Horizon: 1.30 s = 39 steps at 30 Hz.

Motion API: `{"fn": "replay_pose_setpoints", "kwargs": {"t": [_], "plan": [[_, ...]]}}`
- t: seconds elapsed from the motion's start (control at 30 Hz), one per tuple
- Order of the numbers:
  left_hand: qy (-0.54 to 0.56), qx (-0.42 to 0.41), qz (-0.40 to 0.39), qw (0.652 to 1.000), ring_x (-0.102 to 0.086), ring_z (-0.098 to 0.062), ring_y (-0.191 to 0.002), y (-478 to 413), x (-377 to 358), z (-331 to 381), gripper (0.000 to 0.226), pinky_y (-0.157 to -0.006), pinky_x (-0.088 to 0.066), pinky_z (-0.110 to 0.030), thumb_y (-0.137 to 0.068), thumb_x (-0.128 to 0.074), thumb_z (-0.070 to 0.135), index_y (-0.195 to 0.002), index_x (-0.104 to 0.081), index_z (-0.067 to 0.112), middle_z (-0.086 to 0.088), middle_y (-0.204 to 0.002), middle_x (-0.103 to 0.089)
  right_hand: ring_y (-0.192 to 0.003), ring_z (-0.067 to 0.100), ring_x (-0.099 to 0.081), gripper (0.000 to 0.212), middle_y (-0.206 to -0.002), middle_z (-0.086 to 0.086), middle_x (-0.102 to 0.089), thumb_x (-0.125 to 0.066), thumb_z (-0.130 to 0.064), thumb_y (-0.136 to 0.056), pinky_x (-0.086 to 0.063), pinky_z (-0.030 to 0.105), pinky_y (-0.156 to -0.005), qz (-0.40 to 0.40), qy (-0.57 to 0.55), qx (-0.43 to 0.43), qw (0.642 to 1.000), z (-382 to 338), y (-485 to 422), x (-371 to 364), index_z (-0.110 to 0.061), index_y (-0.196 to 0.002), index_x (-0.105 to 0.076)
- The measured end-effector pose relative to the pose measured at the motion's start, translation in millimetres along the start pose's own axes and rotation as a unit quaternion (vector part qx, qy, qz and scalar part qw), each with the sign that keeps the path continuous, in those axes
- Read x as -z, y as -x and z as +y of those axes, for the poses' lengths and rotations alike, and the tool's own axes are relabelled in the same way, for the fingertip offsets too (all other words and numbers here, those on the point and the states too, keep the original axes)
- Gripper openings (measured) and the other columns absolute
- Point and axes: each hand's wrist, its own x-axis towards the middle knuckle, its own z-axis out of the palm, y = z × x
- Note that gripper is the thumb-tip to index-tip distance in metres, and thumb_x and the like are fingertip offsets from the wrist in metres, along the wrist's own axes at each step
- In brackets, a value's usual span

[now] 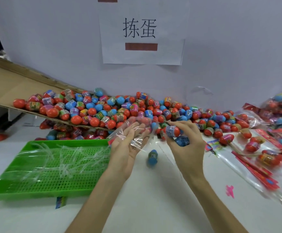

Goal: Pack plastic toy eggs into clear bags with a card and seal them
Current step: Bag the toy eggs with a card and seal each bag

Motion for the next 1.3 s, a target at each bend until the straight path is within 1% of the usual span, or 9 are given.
{"fn": "replay_pose_setpoints", "kwargs": {"t": [0.23, 0.5, 0.67, 0.73, 0.8, 0.87, 0.97, 1.1, 1.3], "plan": [[-0.014, 0.019, -0.013, 1.000, -0.073, -0.031, -0.112, 5.5, -3.1, -4.1, 0.028, -0.089, -0.062, -0.037, -0.108, -0.047, 0.010, -0.129, -0.064, 0.001, -0.017, -0.121, -0.074, -0.109, -0.004, -0.047, 0.059, -0.122, 0.006, -0.057, -0.088, 0.006, -0.070, -0.039, 0.001, -0.095, -0.003, 0.085, 0.081, 0.993, -2.8, 16.2, -12.2, -0.020, -0.121, -0.074], [-0.001, 0.060, -0.071, 0.996, -0.073, -0.026, -0.112, 16.0, -13.3, -20.0, 0.026, -0.084, -0.063, -0.034, -0.108, -0.048, 0.014, -0.128, -0.064, 0.010, -0.012, -0.122, -0.075, -0.114, -0.007, -0.034, 0.070, -0.129, 0.011, -0.050, -0.078, 0.013, -0.075, -0.031, -0.005, -0.098, -0.005, 0.130, 0.056, 0.990, 0.3, 16.0, -10.8, -0.016, -0.137, -0.064], [-0.028, 0.076, -0.097, 0.992, -0.073, -0.022, -0.108, 23.3, -17.4, -27.0, 0.025, -0.085, -0.062, -0.030, -0.104, -0.055, 0.011, -0.123, -0.070, 0.012, -0.013, -0.124, -0.074, -0.110, -0.010, -0.031, 0.074, -0.135, 0.009, -0.042, -0.072, 0.009, -0.081, -0.025, -0.011, -0.091, -0.083, 0.152, 0.050, 0.984, -1.4, 20.4, -14.4, -0.013, -0.148, -0.052], [-0.042, 0.072, -0.096, 0.992, -0.073, -0.019, -0.098, 24.6, -15.7, -28.4, 0.027, -0.081, -0.061, -0.026, -0.102, -0.056, 0.005, -0.126, -0.069, 0.010, -0.013, -0.120, -0.074, -0.116, -0.001, -0.037, 0.077, -0.140, 0.005, -0.037, -0.070, 0.004, -0.085, -0.029, -0.005, -0.095, -0.135, 0.172, 0.035, 0.975, -0.6, 21.7, -14.8, -0.018, -0.153, -0.045], [-0.044, 0.068, -0.088, 0.993, -0.073, -0.016, -0.086, 23.8, -13.4, -27.5, 0.026, -0.073, -0.060, -0.024, -0.100, -0.058, 0.000, -0.121, -0.070, 0.010, -0.012, -0.111, -0.074, -0.125, 0.014, -0.045, 0.077, -0.145, 0.004, -0.034, -0.069, 0.000, -0.087, -0.037, 0.011, -0.102, -0.178, 0.176, 0.018, 0.968, 0.7, 20.7, -13.2, -0.021, -0.156, -0.041], [-0.041, 0.063, -0.084, 0.994, -0.073, -0.016, -0.083, 22.7, -12.3, -25.5, 0.024, -0.075, -0.061, -0.026, -0.097, -0.061, -0.002, -0.115, -0.071, 0.010, -0.011, -0.105, -0.074, -0.127, 0.021, -0.048, 0.078, -0.145, 0.005, -0.035, -0.069, -0.002, -0.088, -0.042, 0.021, -0.105, -0.200, 0.170, 0.016, 0.965, 2.4, 18.5, -10.9, -0.023, -0.157, -0.039], [-0.040, 0.047, -0.076, 0.995, -0.074, -0.018, -0.082, 20.1, -11.5, -24.1, 0.023, -0.079, -0.062, -0.028, -0.096, -0.063, -0.003, -0.113, -0.072, 0.011, -0.009, -0.097, -0.076, -0.117, 0.013, -0.049, 0.076, -0.137, 0.003, -0.042, -0.074, -0.005, -0.088, -0.039, 0.014, -0.099, -0.189, 0.162, 0.028, 0.968, 4.1, 15.5, -9.0, -0.025, -0.154, -0.043], [-0.034, 0.041, -0.031, 0.998, -0.073, -0.016, -0.082, 14.7, -8.2, -21.9, 0.031, -0.079, -0.060, -0.028, -0.096, -0.065, -0.001, -0.125, -0.066, 0.009, -0.009, -0.097, -0.077, -0.104, -0.005, -0.043, 0.071, -0.126, -0.007, -0.047, -0.076, -0.002, -0.085, -0.031, -0.005, -0.091, -0.152, 0.117, 0.013, 0.981, 2.8, 13.5, -9.6, -0.025, -0.148, -0.052], [-0.030, 0.031, -0.011, 0.999, -0.075, -0.019, -0.091, 10.1, -4.5, -17.0, 0.036, -0.091, -0.059, -0.031, -0.091, -0.065, -0.009, -0.122, -0.067, 0.009, -0.013, -0.113, -0.075, -0.107, -0.024, -0.051, 0.044, -0.116, -0.021, -0.065, -0.073, -0.004, -0.090, -0.038, -0.003, -0.089, -0.078, -0.002, -0.021, 0.997, -0.5, 8.5, -4.1, -0.022, -0.130, -0.067]]}}
